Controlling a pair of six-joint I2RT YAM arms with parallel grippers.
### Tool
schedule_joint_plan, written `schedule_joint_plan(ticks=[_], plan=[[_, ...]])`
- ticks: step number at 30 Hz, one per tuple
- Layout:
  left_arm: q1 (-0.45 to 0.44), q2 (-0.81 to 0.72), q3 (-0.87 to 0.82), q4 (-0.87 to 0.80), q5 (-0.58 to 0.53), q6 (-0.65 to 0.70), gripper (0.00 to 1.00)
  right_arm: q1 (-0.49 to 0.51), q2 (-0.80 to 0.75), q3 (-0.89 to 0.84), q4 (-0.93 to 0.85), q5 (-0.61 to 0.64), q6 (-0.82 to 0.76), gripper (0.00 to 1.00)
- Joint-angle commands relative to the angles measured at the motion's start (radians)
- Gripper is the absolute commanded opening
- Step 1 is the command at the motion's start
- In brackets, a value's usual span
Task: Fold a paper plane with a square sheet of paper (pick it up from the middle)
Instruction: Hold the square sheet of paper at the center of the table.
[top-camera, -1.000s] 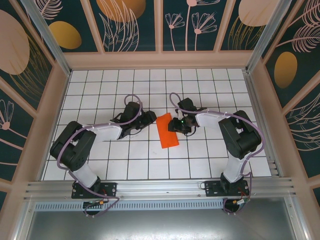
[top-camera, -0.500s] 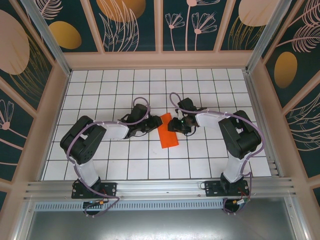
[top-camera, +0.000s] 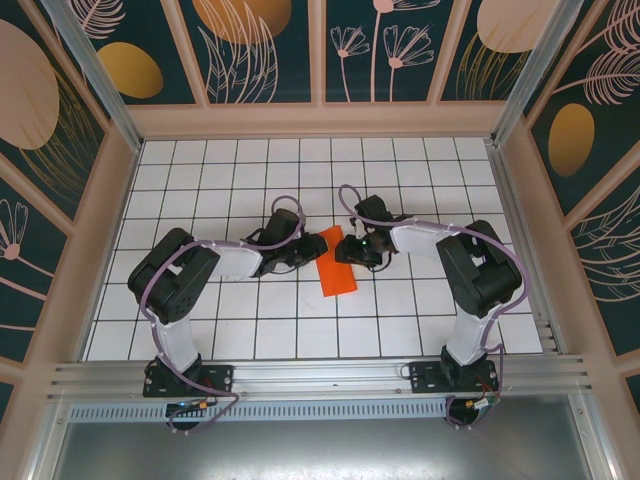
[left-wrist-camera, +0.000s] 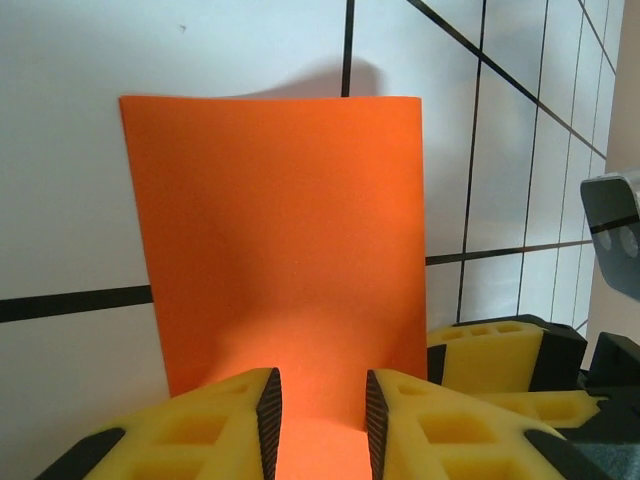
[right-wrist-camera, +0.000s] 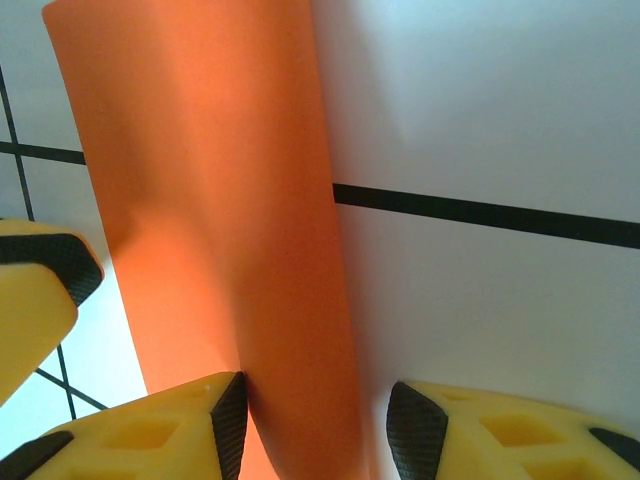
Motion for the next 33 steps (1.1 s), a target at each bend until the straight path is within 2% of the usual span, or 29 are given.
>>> schedule_joint_plan(ticks=[1, 10, 19, 22, 27, 33], plan=[[-0.009, 0.025, 0.030, 0.021, 0.024, -0.007, 0.30, 0.061, 0.304, -0.098, 0.122, 0.106, -0.038, 0.50], [-0.012, 0.049, 0.031, -0.033, 0.026, -0.020, 0.22, 0.063, 0.310, -0.102, 0.130, 0.103, -0.037, 0.50], [-0.011, 0.076, 0.009, -0.143, -0.008, -0.036, 0.06, 0.064, 0.264, -0.096, 0.116, 0.094, -0.038, 0.50], [-0.011, 0.086, 0.005, -0.179, -0.019, -0.040, 0.00, 0.063, 0.212, -0.084, 0.097, 0.085, -0.040, 0.49], [-0.011, 0.098, -0.017, -0.211, -0.043, -0.044, 0.00, 0.039, 0.052, -0.044, 0.046, 0.041, -0.013, 0.50], [-0.012, 0.114, -0.037, -0.201, -0.046, -0.036, 0.00, 0.003, -0.175, -0.010, -0.013, 0.079, 0.037, 0.53]])
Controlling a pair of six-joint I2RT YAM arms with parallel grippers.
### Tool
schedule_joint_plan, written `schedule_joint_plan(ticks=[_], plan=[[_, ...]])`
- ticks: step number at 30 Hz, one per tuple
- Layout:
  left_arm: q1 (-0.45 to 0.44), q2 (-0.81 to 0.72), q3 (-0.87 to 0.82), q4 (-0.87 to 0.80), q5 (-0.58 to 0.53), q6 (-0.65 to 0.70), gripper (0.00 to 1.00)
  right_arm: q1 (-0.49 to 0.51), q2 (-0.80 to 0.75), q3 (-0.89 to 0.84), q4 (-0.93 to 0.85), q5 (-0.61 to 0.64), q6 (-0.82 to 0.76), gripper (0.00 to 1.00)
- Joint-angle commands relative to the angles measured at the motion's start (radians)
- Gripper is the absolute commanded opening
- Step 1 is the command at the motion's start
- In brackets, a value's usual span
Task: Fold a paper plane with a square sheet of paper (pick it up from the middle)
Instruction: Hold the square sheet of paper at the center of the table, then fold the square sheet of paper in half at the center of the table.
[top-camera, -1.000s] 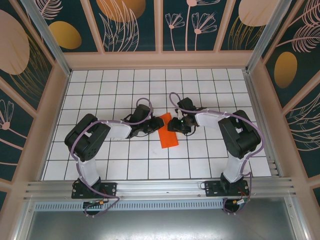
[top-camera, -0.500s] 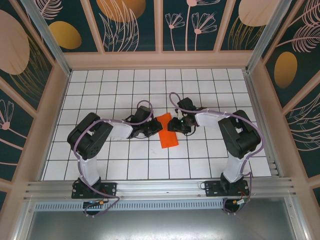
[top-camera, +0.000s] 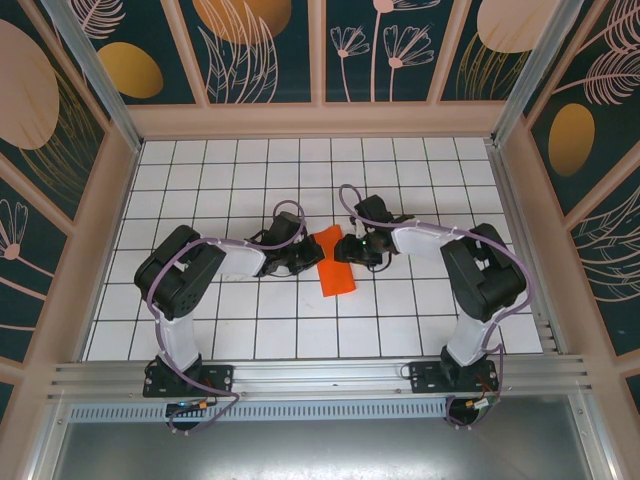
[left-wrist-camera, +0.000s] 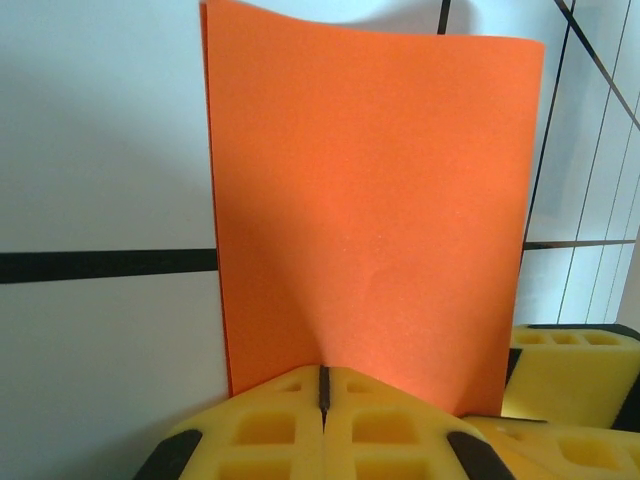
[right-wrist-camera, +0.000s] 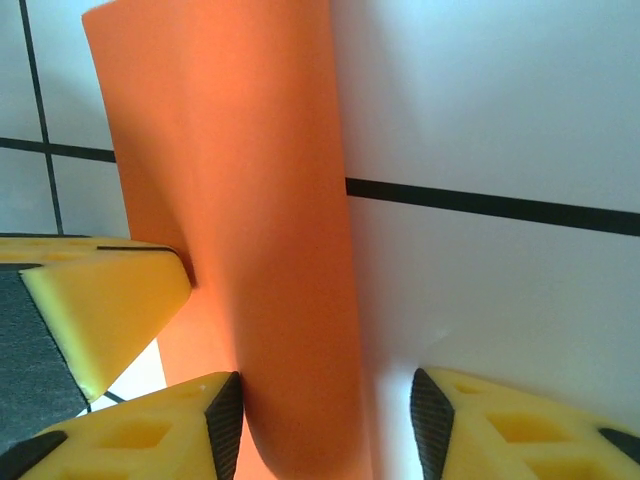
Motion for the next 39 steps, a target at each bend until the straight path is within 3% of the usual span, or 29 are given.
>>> schedule_joint_plan(ticks=[1, 5, 7, 14, 18, 24, 39], plan=[[-0.004, 0.070, -0.055, -0.138, -0.054, 0.003, 0.00, -0.001, -0.125, -0.003, -0.009, 0.056, 0.030, 0.56], [-0.005, 0.076, -0.057, -0.134, -0.060, 0.008, 0.00, -0.001, -0.166, 0.001, 0.021, 0.017, 0.020, 0.59], [-0.004, 0.085, -0.055, -0.132, -0.060, 0.009, 0.00, 0.000, -0.145, 0.018, 0.031, -0.006, 0.027, 0.54], [-0.005, 0.111, -0.049, -0.138, -0.057, 0.004, 0.00, 0.014, -0.037, 0.066, 0.077, -0.044, 0.062, 0.16], [-0.004, 0.124, -0.056, -0.147, -0.055, 0.001, 0.00, 0.015, 0.015, 0.081, 0.091, -0.069, 0.068, 0.03], [-0.004, 0.133, -0.044, -0.167, -0.055, 0.004, 0.00, 0.022, 0.076, 0.071, 0.100, -0.122, 0.057, 0.00], [-0.005, 0.145, -0.073, -0.203, -0.080, -0.002, 0.00, -0.050, 0.122, -0.021, 0.089, -0.088, -0.050, 0.00]])
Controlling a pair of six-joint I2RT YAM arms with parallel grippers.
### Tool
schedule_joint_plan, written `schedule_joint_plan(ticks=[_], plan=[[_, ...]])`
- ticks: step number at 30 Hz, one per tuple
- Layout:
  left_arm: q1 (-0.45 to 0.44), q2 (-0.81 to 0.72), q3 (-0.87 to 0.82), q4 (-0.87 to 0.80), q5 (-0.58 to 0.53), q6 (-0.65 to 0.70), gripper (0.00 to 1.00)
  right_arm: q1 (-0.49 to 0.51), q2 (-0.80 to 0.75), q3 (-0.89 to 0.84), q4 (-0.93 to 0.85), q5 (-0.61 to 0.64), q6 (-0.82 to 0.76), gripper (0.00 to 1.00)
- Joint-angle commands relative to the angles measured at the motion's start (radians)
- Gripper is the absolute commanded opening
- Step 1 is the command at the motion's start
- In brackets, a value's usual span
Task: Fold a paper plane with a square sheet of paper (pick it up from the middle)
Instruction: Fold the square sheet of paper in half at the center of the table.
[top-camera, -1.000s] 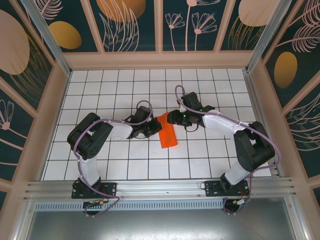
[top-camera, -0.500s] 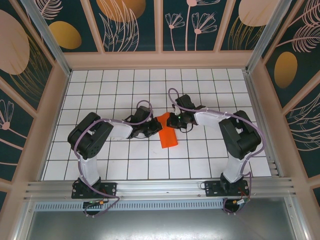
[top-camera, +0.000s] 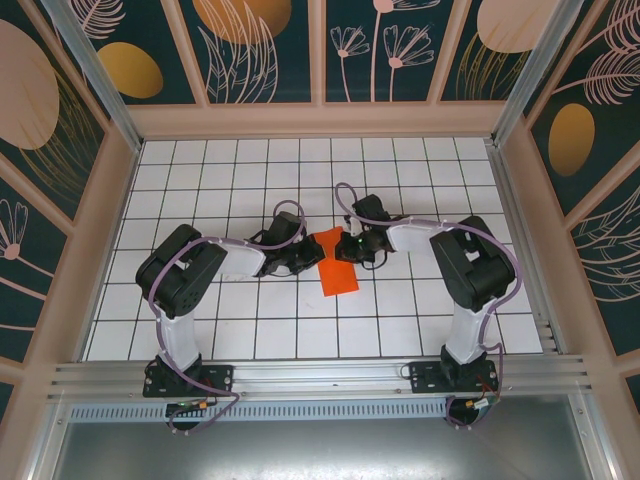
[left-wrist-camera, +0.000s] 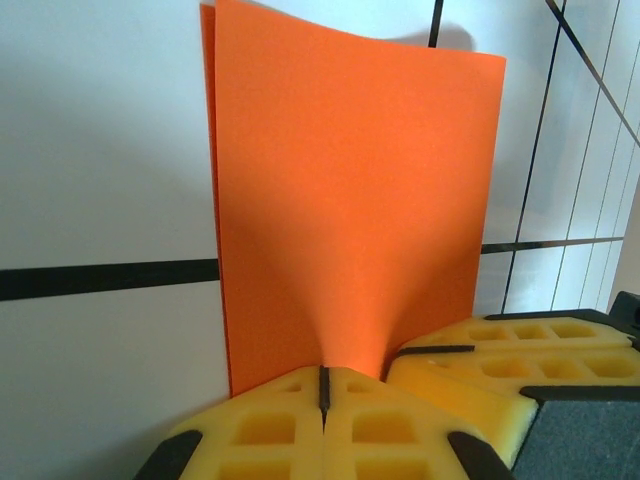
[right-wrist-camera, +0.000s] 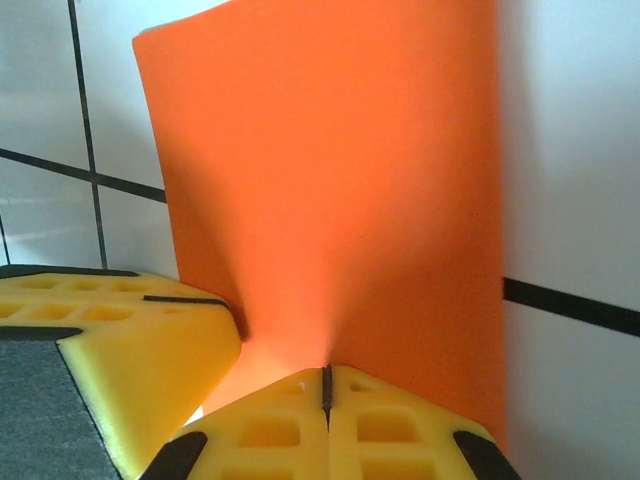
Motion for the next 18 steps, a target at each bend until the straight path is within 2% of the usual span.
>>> schedule_joint_plan(ticks=[1, 7, 12, 18], plan=[[-0.010, 0.124, -0.072, -0.231, -0.101, 0.001, 0.00, -0.042, 0.020, -0.053, -0.026, 0.030, -0.053, 0.00], [-0.010, 0.126, -0.096, -0.228, -0.107, -0.002, 0.00, -0.109, -0.031, -0.145, -0.019, 0.034, -0.078, 0.00], [-0.010, 0.122, -0.104, -0.215, -0.103, 0.002, 0.00, -0.180, -0.134, -0.225, 0.007, 0.023, -0.086, 0.00], [-0.011, 0.121, -0.101, -0.209, -0.096, 0.012, 0.00, -0.159, -0.221, -0.188, 0.065, -0.050, -0.045, 0.00]])
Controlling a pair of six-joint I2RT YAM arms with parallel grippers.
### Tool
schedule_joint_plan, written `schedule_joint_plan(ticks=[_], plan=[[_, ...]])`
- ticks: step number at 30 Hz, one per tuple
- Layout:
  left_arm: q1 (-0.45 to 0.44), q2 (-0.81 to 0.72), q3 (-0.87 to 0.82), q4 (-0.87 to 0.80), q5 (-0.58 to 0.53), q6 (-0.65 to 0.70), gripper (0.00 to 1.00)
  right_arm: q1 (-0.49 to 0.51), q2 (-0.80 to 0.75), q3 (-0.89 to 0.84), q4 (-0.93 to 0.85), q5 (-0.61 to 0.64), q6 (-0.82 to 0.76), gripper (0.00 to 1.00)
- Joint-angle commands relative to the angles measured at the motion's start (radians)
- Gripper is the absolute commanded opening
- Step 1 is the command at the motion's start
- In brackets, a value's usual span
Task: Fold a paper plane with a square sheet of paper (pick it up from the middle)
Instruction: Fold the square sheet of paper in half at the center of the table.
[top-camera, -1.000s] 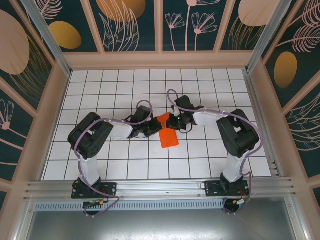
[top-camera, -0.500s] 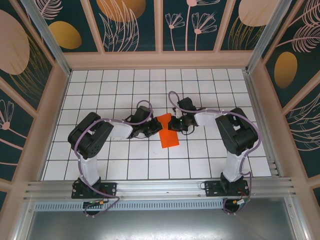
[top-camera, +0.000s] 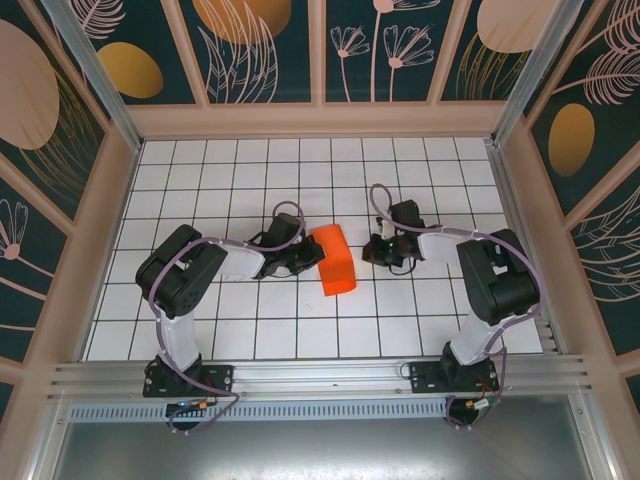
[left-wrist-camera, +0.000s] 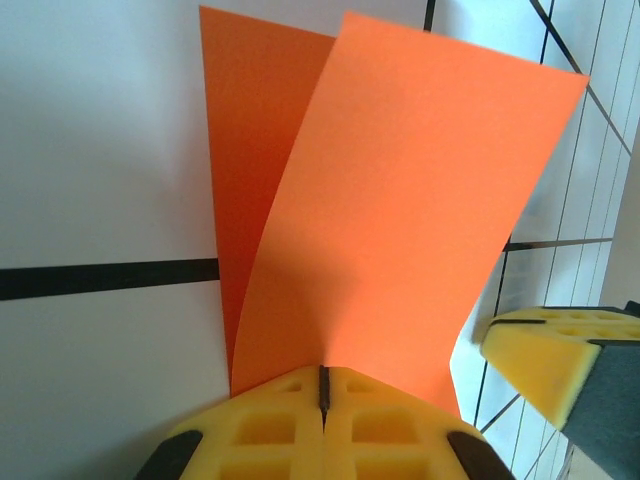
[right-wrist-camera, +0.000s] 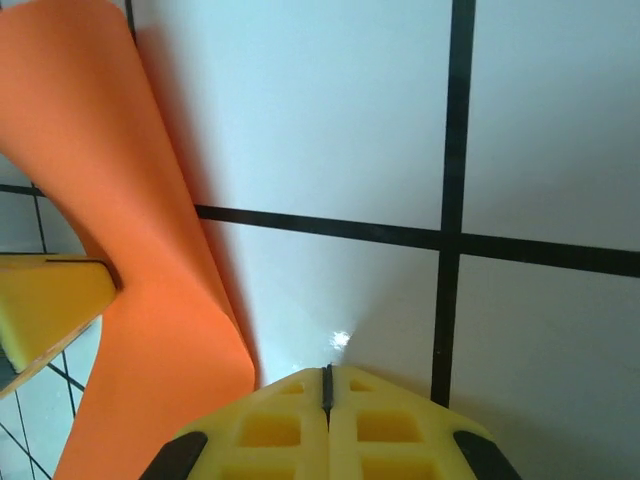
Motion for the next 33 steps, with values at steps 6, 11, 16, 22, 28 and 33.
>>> schedule_joint_plan(ticks=[6, 11, 16, 22, 28, 33], plan=[[-0.010, 0.125, -0.069, -0.254, -0.092, 0.034, 0.00, 0.122, 0.035, 0.072, 0.131, -0.084, 0.078, 0.00], [-0.010, 0.129, -0.069, -0.255, -0.084, 0.040, 0.00, 0.134, 0.137, 0.150, 0.153, -0.078, 0.084, 0.00], [-0.010, 0.124, -0.075, -0.257, -0.083, 0.036, 0.00, 0.123, 0.171, 0.128, 0.157, -0.056, 0.074, 0.00], [-0.010, 0.125, -0.084, -0.260, -0.081, 0.040, 0.00, 0.060, 0.155, 0.041, 0.172, -0.031, 0.060, 0.00], [-0.010, 0.125, -0.086, -0.262, -0.078, 0.053, 0.00, -0.029, 0.075, 0.001, 0.137, 0.001, 0.047, 0.00], [-0.010, 0.129, -0.076, -0.272, -0.076, 0.062, 0.00, 0.041, -0.007, 0.039, 0.153, -0.010, 0.076, 0.00]])
